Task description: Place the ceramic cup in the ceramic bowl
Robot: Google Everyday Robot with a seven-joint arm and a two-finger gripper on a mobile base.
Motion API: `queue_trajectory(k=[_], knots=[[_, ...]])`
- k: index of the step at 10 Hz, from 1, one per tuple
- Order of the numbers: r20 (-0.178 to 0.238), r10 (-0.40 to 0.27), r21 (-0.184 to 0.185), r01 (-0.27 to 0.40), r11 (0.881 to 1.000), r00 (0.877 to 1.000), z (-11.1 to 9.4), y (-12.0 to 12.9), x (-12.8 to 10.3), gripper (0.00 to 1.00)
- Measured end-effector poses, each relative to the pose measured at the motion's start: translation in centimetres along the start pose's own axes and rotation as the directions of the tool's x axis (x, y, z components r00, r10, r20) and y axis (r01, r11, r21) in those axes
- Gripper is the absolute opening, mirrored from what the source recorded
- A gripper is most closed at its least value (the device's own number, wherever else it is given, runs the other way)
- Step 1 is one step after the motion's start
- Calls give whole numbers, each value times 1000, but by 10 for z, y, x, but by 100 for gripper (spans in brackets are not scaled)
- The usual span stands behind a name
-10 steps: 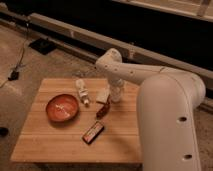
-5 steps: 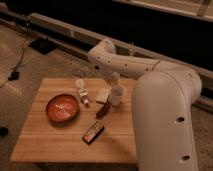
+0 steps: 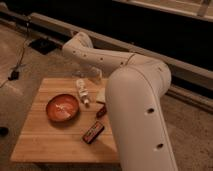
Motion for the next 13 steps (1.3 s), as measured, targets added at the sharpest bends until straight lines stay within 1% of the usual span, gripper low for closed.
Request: queue_trajectory(k=[1,2,4,5,6,7,9,10,11,12,13], knots=[[3,-7,-3,7,1000,1000,1,-3,-4,3],[4,-17,-7,17,1000,1000,5,-5,-9,10],[7,-24,-13,24,1000,1000,14,-13,-19,28],[5,-25,-10,25,1000,1000,14,-17,-23,36],[2,-19,2,19,1000,1000,12,-16,-24,44],[-1,15,48,-15,999,1000,9,-5,-19,56],[4,69,112,-69,991,998,10,17,-15,72],[13,103,149,-104,983,995,13,33,-14,79],[20,132,172,-134,976,991,17,48,-12,80],[36,180,201,-184,962,983,25,73,-11,80],[48,210,220,-215,952,977,31,88,-10,80]])
